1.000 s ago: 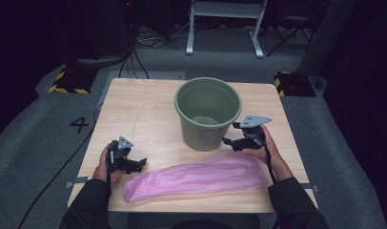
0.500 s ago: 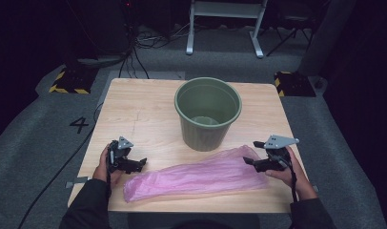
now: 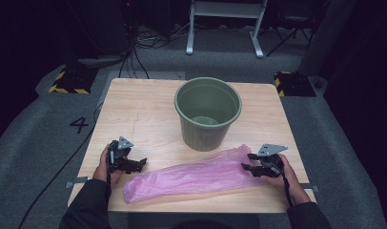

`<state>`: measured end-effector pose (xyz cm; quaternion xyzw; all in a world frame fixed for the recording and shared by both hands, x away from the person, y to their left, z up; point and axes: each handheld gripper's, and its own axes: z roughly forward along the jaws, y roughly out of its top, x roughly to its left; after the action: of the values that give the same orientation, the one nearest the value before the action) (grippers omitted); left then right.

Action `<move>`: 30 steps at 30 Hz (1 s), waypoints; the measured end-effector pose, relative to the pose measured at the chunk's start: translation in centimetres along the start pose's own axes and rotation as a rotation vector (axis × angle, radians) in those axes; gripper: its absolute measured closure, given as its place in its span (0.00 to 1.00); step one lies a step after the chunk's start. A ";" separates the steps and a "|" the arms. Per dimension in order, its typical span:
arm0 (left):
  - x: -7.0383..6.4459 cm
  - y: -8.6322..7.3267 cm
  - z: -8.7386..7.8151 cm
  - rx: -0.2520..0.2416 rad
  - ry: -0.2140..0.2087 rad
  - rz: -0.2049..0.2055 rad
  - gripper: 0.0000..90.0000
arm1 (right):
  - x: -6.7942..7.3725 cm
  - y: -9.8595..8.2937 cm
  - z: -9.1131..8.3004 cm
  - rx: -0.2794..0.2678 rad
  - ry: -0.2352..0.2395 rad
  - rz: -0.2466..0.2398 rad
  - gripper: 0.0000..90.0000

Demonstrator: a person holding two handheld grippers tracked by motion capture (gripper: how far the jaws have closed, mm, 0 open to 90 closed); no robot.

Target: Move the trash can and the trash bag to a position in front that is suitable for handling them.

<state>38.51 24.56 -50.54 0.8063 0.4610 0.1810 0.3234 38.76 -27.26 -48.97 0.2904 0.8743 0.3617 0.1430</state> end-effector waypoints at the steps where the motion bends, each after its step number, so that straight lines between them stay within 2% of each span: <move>1: 0.0 0.0 0.0 0.001 0.002 -0.001 0.00 | 0.0 0.0 0.0 0.000 0.000 0.000 0.56; 8: -0.2 0.0 0.0 0.000 0.006 -0.008 0.00 | -0.6 -0.3 0.2 -0.003 -0.006 0.000 0.80; 11: -0.2 0.1 -0.1 0.008 0.004 -0.003 0.01 | -0.7 -0.4 0.3 -0.004 -0.004 0.008 0.83; 12: -0.1 0.1 -0.2 0.011 0.004 -0.001 0.05 | -0.9 -0.4 0.3 -0.005 -0.015 0.016 0.85; 13: -0.1 0.1 -0.3 0.003 0.011 -0.006 0.05 | -0.9 -0.4 0.3 -0.005 -0.015 0.016 0.85; 14: -0.1 0.1 -0.5 -0.014 0.026 -0.013 0.25 | -1.0 -0.4 0.3 -0.005 -0.020 0.024 0.88; 16: -0.2 0.2 -0.8 -0.030 0.056 -0.016 0.26 | -1.1 -0.4 0.3 -0.006 -0.027 0.028 0.89; 17: -0.3 0.2 -1.0 -0.033 0.030 -0.003 0.20 | -1.2 -0.5 0.3 -0.006 -0.031 0.032 0.89; 19: -0.5 0.1 -1.4 -0.052 0.001 0.017 0.19 | -1.5 -0.6 0.2 -0.006 -0.044 0.042 0.90; 22: -1.1 0.3 -1.8 -0.069 0.000 0.048 0.20 | -2.1 -0.8 0.0 -0.006 -0.070 0.067 0.91; 23: -1.3 0.3 -1.9 -0.072 -0.007 0.043 0.20 | -2.4 -0.9 -0.1 -0.006 -0.083 0.075 0.91; 24: -1.5 0.4 -2.1 -0.081 -0.015 0.054 0.20 | -3.0 -1.2 -0.4 -0.007 -0.106 0.102 0.91; 25: -1.6 0.5 -2.2 -0.082 -0.017 0.057 0.20 | -3.0 -1.2 -0.4 -0.007 -0.106 0.102 0.91; 26: -1.8 0.6 -2.4 -0.081 -0.002 0.073 0.20 | -3.3 -1.4 -0.5 -0.008 -0.116 0.108 0.91; 30: -2.3 0.7 -2.7 -0.096 -0.020 0.077 0.20 | -4.9 -2.1 -1.1 -0.009 -0.169 0.166 0.91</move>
<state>36.25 23.29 -48.08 0.8089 0.4170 0.2069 0.3591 41.24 -32.02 -49.50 0.3904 0.8306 0.3503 0.1871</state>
